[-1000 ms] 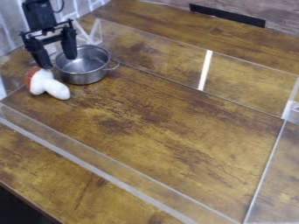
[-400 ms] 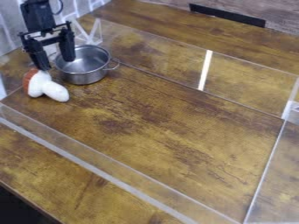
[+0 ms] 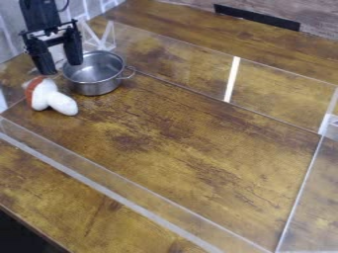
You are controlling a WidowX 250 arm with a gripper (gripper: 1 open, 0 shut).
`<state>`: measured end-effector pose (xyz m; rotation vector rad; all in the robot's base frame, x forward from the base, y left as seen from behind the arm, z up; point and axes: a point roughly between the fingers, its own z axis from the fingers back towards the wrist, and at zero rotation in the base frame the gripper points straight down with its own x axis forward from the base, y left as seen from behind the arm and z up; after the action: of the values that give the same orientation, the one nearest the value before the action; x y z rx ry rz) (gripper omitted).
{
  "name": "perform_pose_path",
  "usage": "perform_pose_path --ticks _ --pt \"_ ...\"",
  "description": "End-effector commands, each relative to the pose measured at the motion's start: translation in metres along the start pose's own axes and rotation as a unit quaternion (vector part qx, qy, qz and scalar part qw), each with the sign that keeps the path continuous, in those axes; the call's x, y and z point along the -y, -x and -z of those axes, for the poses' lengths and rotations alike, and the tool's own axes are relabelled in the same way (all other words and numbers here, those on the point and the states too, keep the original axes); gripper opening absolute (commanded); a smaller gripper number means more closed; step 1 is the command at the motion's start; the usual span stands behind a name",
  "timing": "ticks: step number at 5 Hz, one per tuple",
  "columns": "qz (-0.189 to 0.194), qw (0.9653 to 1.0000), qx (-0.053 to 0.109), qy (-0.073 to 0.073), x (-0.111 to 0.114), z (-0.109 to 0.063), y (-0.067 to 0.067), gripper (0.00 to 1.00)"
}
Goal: Remove the mushroom from the silver pot and put it on the table
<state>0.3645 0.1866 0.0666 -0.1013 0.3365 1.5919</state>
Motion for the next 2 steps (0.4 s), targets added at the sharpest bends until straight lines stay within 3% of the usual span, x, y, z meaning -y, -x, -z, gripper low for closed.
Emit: perform_pose_path --ticks 1,2 --pt "-0.007 0.9979 0.031 0.057 -0.0091 -0.0521 0.0180 1.00" --pt "-0.018 0.9981 0.028 0.052 -0.0080 -0.0465 0.0262 1.00"
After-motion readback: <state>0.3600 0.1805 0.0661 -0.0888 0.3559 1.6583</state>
